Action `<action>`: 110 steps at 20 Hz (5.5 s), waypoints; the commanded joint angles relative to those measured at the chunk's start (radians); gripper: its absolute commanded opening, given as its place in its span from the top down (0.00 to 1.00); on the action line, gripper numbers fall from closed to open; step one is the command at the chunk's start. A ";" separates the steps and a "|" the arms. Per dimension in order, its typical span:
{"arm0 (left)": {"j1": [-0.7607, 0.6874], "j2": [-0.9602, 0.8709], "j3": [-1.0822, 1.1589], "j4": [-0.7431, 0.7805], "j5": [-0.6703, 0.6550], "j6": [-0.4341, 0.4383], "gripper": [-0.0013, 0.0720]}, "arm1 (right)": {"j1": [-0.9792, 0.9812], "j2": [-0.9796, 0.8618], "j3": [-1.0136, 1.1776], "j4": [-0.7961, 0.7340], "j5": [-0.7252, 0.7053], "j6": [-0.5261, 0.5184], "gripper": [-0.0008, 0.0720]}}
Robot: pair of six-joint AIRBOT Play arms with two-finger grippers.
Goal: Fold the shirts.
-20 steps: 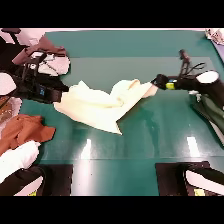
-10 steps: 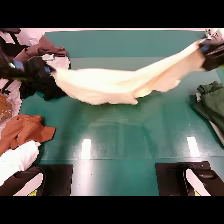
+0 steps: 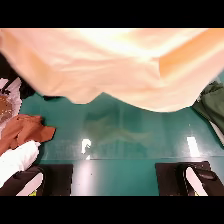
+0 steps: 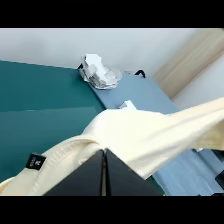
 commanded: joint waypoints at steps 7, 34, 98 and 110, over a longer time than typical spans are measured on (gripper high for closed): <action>0.002 0.024 -0.489 0.357 -0.287 -0.135 0.95 | 0.074 -0.335 -0.045 -0.288 0.512 0.770 0.97; 0.002 -0.519 -0.987 0.118 1.064 -0.031 0.61 | 0.318 -1.151 -0.005 -0.499 -0.024 0.773 0.82; 0.220 -0.174 -1.205 -0.010 0.037 0.725 0.95 | 0.087 -0.288 -1.018 -0.029 0.262 0.469 0.97; 0.220 0.092 -0.464 -0.251 0.097 0.343 0.95 | -0.121 -0.042 -0.249 -0.024 0.343 0.406 0.97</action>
